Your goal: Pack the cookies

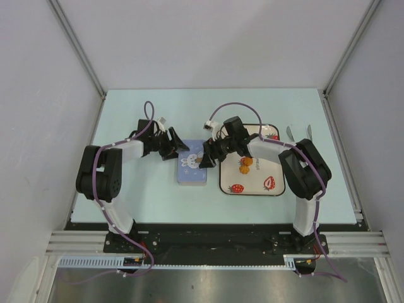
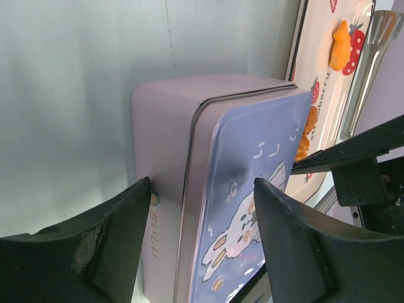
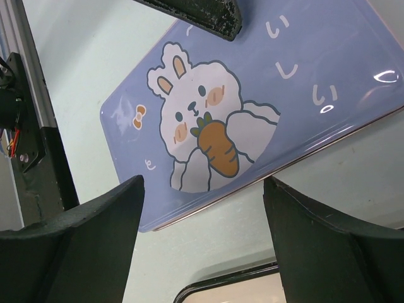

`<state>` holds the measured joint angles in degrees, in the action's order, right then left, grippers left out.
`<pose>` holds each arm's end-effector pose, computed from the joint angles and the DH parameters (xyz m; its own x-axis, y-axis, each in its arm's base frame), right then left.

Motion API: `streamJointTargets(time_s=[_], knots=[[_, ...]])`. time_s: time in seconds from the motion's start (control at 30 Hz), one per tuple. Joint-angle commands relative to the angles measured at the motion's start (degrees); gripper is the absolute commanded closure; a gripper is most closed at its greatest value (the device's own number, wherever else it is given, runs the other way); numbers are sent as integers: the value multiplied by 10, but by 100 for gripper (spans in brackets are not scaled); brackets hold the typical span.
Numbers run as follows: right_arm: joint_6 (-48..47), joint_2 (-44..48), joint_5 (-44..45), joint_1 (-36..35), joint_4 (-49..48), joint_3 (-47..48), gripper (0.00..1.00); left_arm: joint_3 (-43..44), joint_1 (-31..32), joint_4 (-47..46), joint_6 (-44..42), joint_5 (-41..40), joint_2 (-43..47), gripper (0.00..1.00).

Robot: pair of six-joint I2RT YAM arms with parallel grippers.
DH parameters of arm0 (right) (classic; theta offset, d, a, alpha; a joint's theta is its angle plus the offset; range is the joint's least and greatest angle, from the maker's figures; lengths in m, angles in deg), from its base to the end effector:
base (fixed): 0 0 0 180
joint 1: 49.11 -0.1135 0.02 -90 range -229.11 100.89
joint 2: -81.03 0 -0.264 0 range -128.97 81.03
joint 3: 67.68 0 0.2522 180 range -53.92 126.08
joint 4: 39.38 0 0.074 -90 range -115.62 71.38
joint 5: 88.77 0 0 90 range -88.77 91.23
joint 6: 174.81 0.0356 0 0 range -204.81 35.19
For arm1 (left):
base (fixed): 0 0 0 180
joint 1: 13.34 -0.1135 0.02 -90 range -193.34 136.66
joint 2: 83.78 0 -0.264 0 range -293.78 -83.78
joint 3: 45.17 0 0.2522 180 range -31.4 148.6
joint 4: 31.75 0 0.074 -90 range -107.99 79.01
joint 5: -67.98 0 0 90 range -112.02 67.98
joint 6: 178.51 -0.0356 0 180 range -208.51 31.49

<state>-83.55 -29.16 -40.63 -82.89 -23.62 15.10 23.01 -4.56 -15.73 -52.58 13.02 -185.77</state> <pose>0.3262 0.2468 0.1764 -0.5865 -0.3726 -0.7191 -0.8059 0.3567 0.4725 0.3437 -0.0738 0.1526 -0.8996 -0.3472 -0.2649 -0.0456 0.6779 -0.7338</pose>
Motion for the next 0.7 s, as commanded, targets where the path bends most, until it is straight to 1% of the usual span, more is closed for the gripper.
streamJointTargets(time_s=[0.0,0.4,0.67], knots=[[-11,-8,8,-4,0,21,20,9,2,-3,-3,15,16,29],[-11,-15,22,12,-2,36,20,22,1,1,-7,16,0,30],[-12,-51,42,28,1,68,19,24,1,3,-9,20,-5,31]])
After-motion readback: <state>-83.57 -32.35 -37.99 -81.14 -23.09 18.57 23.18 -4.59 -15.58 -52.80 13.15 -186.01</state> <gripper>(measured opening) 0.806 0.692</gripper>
